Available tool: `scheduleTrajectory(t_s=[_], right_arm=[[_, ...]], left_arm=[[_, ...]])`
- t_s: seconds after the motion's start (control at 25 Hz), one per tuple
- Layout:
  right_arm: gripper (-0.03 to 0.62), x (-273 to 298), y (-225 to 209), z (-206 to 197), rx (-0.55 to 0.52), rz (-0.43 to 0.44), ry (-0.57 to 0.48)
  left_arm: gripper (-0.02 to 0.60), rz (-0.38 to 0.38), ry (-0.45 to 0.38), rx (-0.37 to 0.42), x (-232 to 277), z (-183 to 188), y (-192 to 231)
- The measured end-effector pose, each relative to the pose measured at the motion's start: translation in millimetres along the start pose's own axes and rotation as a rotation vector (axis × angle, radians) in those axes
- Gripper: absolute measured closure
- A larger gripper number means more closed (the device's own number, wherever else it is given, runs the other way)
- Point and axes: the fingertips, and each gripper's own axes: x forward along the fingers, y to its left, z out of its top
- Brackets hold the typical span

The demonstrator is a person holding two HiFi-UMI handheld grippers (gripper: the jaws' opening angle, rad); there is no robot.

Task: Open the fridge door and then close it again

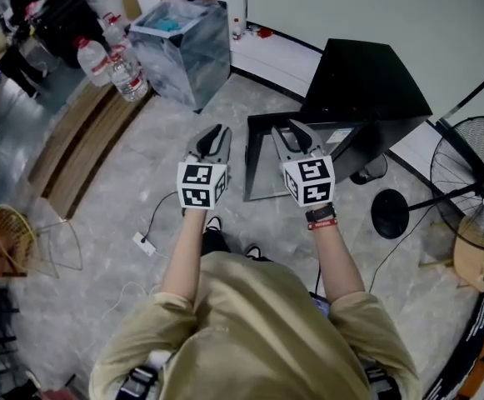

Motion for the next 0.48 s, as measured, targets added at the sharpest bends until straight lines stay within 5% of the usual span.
scheduleTrajectory(t_s=[0.48], right_arm=[[0.536, -19.9, -11.7, -11.7, 0.144, -0.05, -0.068]], left_arm=[[0.537, 0.022, -0.035, 0.01, -6.5, 2.1, -17.3]])
